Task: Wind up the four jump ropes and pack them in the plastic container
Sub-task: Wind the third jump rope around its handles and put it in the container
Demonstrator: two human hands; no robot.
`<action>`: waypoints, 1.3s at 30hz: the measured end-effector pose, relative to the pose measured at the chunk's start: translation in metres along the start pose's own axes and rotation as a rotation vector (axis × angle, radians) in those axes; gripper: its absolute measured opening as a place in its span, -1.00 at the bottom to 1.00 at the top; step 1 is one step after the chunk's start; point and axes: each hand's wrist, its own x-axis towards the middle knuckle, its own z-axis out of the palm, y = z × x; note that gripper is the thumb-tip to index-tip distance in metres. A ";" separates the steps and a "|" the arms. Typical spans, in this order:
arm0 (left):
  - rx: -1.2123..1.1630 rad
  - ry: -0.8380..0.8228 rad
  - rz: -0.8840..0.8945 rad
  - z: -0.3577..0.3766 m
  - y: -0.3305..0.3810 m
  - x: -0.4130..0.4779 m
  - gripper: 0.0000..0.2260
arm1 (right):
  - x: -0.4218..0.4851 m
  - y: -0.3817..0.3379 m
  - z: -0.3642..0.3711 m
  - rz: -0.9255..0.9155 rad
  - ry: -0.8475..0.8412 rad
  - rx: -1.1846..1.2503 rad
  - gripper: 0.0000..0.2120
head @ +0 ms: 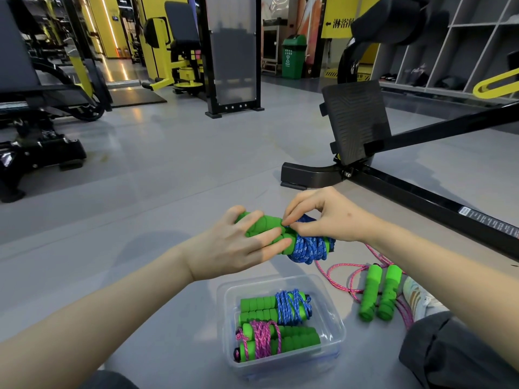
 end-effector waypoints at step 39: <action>-0.717 -0.711 -0.640 0.024 0.027 -0.006 -0.49 | -0.037 0.069 0.057 0.397 -0.314 0.144 -0.55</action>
